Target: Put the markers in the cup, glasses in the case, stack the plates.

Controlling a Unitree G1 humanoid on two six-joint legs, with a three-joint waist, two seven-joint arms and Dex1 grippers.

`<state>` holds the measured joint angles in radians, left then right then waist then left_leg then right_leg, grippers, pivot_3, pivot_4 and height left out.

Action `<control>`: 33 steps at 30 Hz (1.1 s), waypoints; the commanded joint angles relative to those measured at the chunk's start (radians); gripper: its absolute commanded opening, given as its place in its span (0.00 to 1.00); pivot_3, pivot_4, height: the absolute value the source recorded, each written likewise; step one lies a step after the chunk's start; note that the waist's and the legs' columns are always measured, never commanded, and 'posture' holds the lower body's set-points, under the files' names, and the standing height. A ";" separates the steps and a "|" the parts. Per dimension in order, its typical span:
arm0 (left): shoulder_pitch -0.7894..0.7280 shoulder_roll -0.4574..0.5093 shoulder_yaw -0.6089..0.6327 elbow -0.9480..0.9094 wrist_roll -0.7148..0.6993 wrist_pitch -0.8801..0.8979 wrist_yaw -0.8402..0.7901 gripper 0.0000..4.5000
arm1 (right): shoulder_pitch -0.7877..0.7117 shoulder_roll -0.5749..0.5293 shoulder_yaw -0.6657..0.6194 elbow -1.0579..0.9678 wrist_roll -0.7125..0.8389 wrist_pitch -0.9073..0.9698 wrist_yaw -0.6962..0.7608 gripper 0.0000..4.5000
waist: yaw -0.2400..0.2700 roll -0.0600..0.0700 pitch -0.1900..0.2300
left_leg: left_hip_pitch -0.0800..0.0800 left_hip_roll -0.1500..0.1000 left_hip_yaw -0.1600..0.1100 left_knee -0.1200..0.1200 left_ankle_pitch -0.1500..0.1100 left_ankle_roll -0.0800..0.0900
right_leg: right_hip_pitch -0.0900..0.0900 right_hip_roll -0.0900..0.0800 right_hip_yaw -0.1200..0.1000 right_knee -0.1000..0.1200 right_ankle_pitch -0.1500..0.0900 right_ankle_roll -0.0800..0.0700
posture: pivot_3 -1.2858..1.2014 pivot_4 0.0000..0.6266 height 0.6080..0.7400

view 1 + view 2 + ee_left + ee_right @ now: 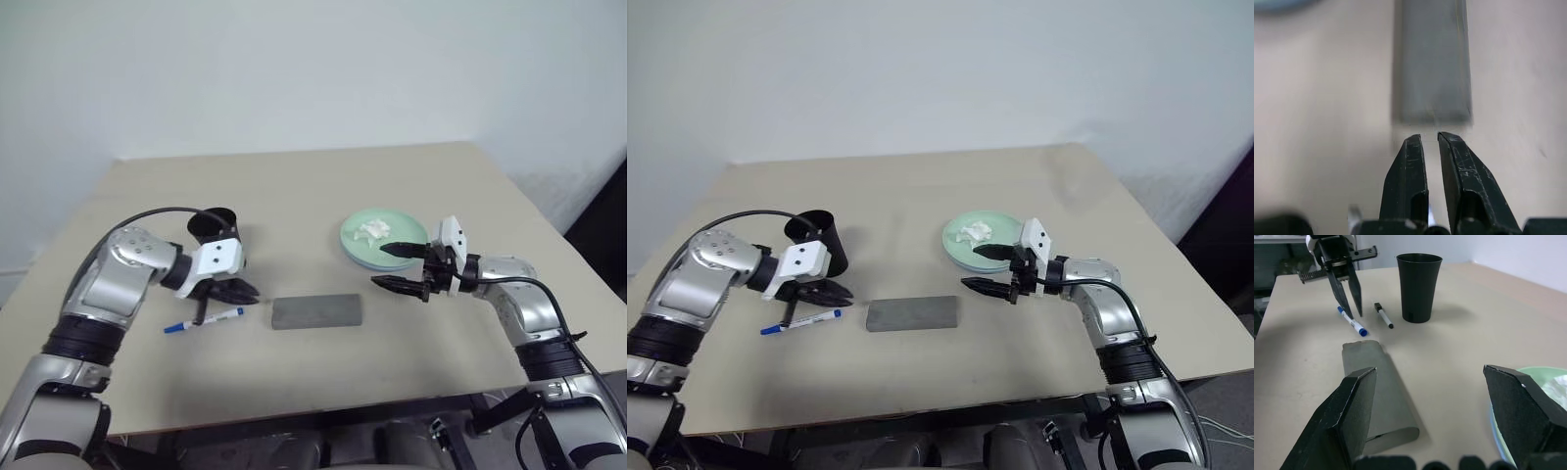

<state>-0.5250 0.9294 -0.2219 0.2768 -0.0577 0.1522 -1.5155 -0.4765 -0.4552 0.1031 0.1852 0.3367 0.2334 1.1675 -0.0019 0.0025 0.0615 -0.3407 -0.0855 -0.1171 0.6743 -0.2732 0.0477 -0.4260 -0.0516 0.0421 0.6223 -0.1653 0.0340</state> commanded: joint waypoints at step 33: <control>-0.142 -0.043 -0.135 0.484 0.253 -0.283 -0.033 0.17 | -0.055 0.028 0.003 0.056 -0.010 -0.066 0.000 0.84 | 0.000 0.001 -0.001 | 0.001 0.001 0.001 0.001 0.000 0.000 | 0.001 0.000 0.000 0.001 0.000 0.000 | 0.52 0.00 1.00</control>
<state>-0.6671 0.8925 -0.3543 0.7587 0.1879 -0.1294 -1.5368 -0.5099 -0.4271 0.1267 0.2588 0.3192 0.1874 1.1714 -0.0019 0.0034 0.0607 -0.3401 -0.0843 -0.1155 0.6756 -0.2731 0.0477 -0.4255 -0.0513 0.0419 0.6230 -0.1653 0.0341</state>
